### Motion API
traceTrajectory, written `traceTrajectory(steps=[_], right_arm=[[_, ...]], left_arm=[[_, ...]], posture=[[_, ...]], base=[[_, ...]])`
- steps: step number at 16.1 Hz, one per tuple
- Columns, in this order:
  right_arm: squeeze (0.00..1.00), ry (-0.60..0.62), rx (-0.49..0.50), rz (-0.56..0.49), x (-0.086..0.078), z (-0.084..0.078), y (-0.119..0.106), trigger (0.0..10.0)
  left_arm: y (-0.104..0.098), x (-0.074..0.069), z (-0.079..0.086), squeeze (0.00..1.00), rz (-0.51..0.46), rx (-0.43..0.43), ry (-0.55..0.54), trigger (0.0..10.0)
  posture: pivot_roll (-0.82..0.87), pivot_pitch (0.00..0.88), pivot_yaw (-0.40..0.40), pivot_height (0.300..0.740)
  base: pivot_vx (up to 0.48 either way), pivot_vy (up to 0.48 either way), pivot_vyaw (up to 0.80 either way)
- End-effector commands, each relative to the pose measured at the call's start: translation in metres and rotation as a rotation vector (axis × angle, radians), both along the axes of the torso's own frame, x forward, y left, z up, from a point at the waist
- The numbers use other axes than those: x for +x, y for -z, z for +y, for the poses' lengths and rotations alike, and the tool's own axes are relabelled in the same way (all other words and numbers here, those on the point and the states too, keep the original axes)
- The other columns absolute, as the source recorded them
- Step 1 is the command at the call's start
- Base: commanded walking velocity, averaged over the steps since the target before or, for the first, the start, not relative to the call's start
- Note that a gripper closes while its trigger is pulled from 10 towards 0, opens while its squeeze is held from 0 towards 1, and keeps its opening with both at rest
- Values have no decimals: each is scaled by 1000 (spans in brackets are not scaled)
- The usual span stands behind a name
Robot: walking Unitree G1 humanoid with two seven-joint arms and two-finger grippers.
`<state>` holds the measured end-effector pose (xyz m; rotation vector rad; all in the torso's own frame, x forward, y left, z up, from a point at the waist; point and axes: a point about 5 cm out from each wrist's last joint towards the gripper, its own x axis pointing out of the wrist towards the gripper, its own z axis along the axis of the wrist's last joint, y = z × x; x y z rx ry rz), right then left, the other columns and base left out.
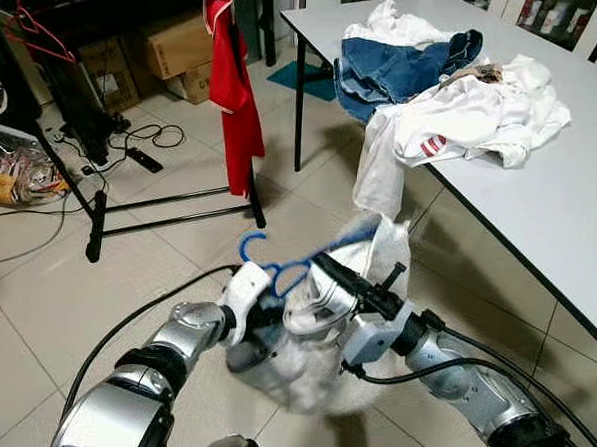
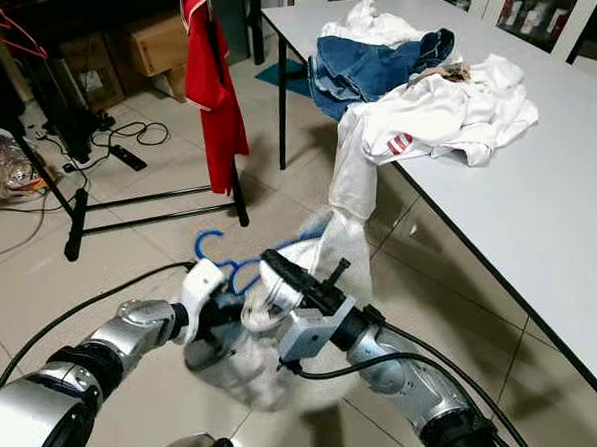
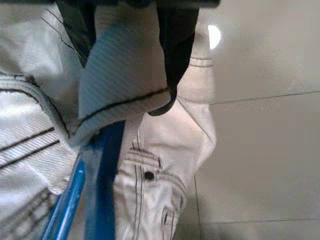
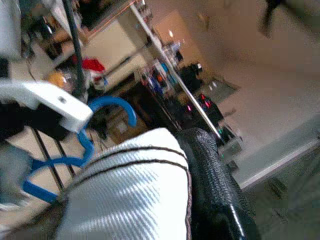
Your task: Hang hanger
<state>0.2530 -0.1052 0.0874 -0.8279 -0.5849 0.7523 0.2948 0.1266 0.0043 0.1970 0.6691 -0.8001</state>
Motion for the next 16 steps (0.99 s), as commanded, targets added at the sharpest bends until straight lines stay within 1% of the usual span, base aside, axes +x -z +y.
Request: traceTrajectory(steps=[1,3,5,8,9,10,11,12,13,14,16], right_arm=[[0,20,21,-85,9,3,-15,10000],[0,67,20,-133,14,-1,-20,10000],[0,79,-4,-199,19,-5,-28,10000],[0,16,-42,-290,15,-3,-37,10000],[0,-23,-49,-331,11,-1,-41,10000],[0,-43,-48,-346,8,-1,-42,10000],[0,-82,-35,-356,4,0,-44,10000],[0,-127,18,-347,-3,-2,-48,10000],[0,-132,26,-346,-4,-2,-49,10000],[0,-148,55,-323,-6,-4,-52,10000],[0,-172,68,-310,-10,-3,-53,10000]], left_arm=[[-5,4,-2,0,-11,9,29,10000],[1,-1,2,0,17,33,27,10000],[12,-10,12,0,75,86,10,10000],[21,-18,21,0,122,134,-15,10000],[23,-21,22,0,131,141,-19,10000],[23,-21,23,0,135,140,-20,10000],[25,-23,23,0,144,136,-25,10000],[27,-25,23,0,158,134,-43,10000],[27,-25,24,0,160,134,-46,10000],[28,-26,25,0,169,135,-59,10000],[28,-24,25,0,162,148,-76,10000]], posture=[[5,0,89,740],[5,0,90,740],[5,0,91,740],[8,0,89,740],[8,0,89,740],[8,0,89,740],[7,0,87,740],[7,0,87,740],[7,0,87,740],[3,0,90,740],[2,0,90,740]], base=[[0,0,0],[0,0,0],[0,0,0],[0,0,0],[0,0,0],[0,0,0],[0,0,0],[0,0,0],[0,0,0],[0,0,0],[0,0,0]])
